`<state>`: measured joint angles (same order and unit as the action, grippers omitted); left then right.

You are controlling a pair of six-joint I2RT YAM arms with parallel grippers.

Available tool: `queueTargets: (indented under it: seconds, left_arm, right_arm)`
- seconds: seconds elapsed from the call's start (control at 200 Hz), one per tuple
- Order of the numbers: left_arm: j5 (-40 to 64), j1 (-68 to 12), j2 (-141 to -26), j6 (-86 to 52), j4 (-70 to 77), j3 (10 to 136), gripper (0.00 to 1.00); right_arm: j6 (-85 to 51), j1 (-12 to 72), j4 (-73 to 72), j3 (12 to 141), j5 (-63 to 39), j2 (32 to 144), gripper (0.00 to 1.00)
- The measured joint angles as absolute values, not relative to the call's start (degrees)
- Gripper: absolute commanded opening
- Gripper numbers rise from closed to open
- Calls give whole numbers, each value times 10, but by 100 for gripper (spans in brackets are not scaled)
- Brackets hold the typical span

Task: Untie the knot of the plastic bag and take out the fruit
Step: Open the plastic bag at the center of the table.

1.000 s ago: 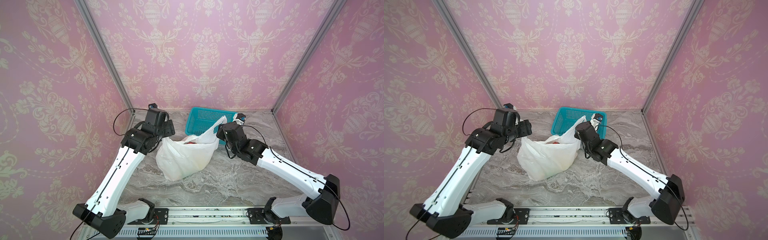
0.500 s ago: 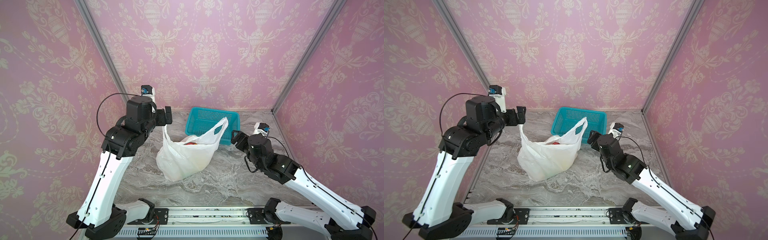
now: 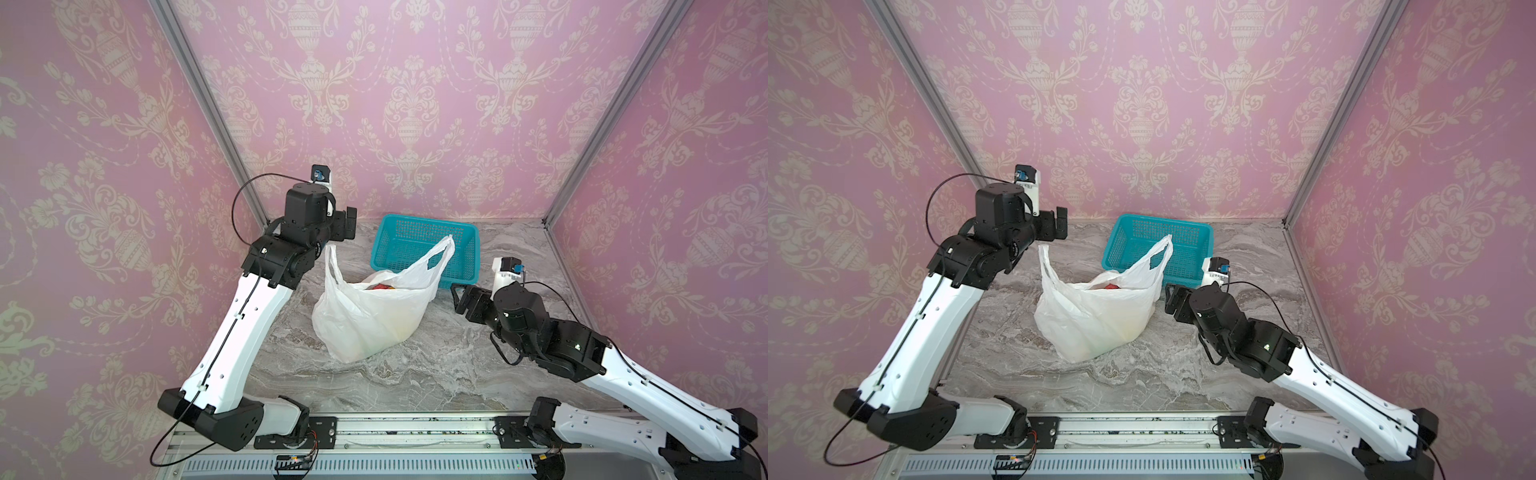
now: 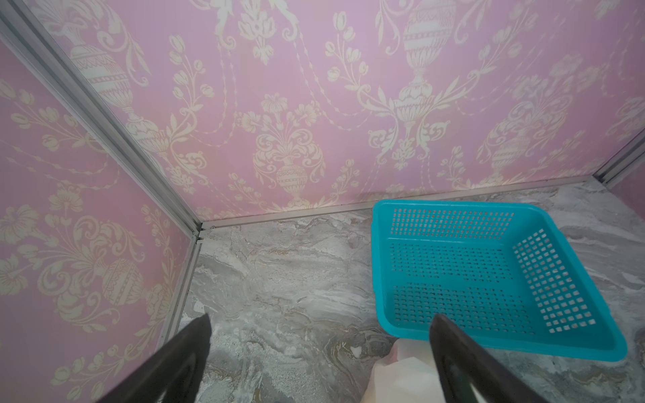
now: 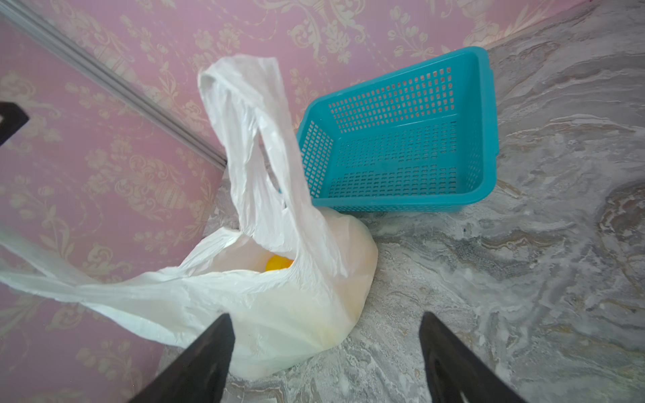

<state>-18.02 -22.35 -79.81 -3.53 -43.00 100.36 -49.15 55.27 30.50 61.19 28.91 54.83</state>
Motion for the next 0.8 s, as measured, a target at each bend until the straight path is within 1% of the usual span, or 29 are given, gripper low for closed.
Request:
queueTargets:
  seconds: [0.16, 0.4, 0.685, 0.796]
  left_arm:
    - [-140, -222, -802, 3, -420, 940, 99]
    - [-76, -217, -794, 69, -388, 868, 99]
    - [45, -215, -695, 137, -338, 757, 99]
    - [81, -215, -679, 157, -322, 734, 99]
  right_arm:
    - [-477, 598, 286, 638, 290, 611, 83]
    - [-469, 604, 273, 639, 296, 646, 82]
    - [-469, 604, 262, 639, 327, 659, 83]
    - [-469, 593, 262, 639, 339, 674, 83]
